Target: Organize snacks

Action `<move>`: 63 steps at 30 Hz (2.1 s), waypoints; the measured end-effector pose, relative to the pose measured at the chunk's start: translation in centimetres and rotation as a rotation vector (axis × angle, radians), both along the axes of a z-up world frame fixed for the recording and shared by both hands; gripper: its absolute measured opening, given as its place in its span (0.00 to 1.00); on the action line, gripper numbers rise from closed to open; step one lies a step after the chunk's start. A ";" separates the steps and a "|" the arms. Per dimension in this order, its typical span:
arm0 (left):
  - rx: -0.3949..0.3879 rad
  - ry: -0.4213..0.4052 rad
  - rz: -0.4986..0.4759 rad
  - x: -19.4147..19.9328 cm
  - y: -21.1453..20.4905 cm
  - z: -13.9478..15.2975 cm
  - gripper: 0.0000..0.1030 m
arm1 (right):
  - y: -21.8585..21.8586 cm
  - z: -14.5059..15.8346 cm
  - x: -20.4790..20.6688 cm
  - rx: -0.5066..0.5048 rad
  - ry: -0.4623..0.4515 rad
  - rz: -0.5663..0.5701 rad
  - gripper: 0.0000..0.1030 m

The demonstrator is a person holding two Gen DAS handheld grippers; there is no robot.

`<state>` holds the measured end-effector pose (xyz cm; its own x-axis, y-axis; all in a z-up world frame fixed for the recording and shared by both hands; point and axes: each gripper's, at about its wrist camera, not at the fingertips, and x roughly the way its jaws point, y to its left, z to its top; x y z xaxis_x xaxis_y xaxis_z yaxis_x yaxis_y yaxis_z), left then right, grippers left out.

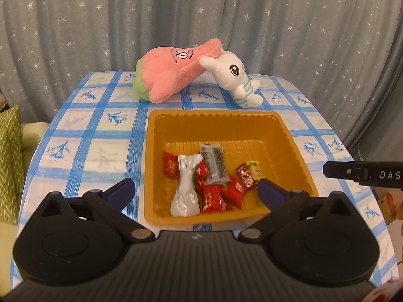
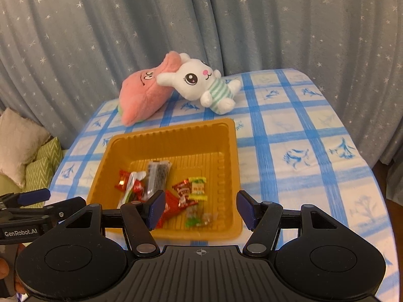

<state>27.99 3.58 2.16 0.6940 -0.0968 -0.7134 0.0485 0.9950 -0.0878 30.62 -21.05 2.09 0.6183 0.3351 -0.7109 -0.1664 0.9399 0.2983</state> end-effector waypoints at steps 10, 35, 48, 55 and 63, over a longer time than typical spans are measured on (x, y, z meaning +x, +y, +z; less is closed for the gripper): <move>0.015 -0.027 0.001 -6.3 -0.8 1.5 1.00 | -0.9 1.6 -5.4 -0.002 -0.012 -0.010 0.73; -0.020 -0.035 0.104 -21.6 -2.5 4.6 1.00 | -2.3 3.3 -21.4 -0.019 -0.033 -0.035 0.79; 0.023 -0.047 0.129 -26.4 -2.4 5.2 1.00 | -2.6 4.1 -26.4 -0.028 -0.051 -0.030 0.79; 0.012 -0.029 0.136 -28.1 -2.5 4.9 1.00 | -2.0 4.4 -28.4 -0.069 -0.073 -0.014 0.79; 0.008 -0.028 0.119 -29.2 -3.0 5.0 1.00 | -1.8 4.7 -29.9 -0.081 -0.075 -0.003 0.79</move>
